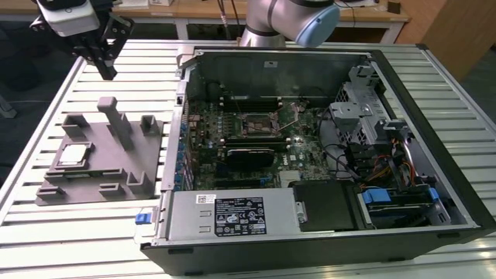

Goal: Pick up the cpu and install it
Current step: 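Reach for the cpu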

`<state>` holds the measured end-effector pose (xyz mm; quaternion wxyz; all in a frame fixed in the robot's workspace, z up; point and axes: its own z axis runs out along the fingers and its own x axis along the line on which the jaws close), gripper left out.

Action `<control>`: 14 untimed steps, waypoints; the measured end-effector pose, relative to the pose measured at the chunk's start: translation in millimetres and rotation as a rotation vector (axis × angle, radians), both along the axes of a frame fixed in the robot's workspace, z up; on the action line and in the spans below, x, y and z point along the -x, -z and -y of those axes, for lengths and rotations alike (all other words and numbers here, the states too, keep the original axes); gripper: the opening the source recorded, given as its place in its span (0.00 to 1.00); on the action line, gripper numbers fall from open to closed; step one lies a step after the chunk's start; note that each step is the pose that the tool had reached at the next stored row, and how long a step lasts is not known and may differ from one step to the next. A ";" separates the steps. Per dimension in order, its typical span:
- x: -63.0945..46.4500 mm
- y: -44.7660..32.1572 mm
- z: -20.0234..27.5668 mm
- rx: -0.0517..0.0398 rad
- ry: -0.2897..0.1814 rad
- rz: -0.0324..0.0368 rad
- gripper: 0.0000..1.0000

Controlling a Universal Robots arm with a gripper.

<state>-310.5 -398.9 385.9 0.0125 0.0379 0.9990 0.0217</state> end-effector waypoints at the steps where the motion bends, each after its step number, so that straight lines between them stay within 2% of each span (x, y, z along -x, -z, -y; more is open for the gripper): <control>1: 2.6 0.0 0.0 0.0000 0.000 0.0000 0.11; 14: 35.1 0.9 0.0 0.0000 0.000 0.0000 0.11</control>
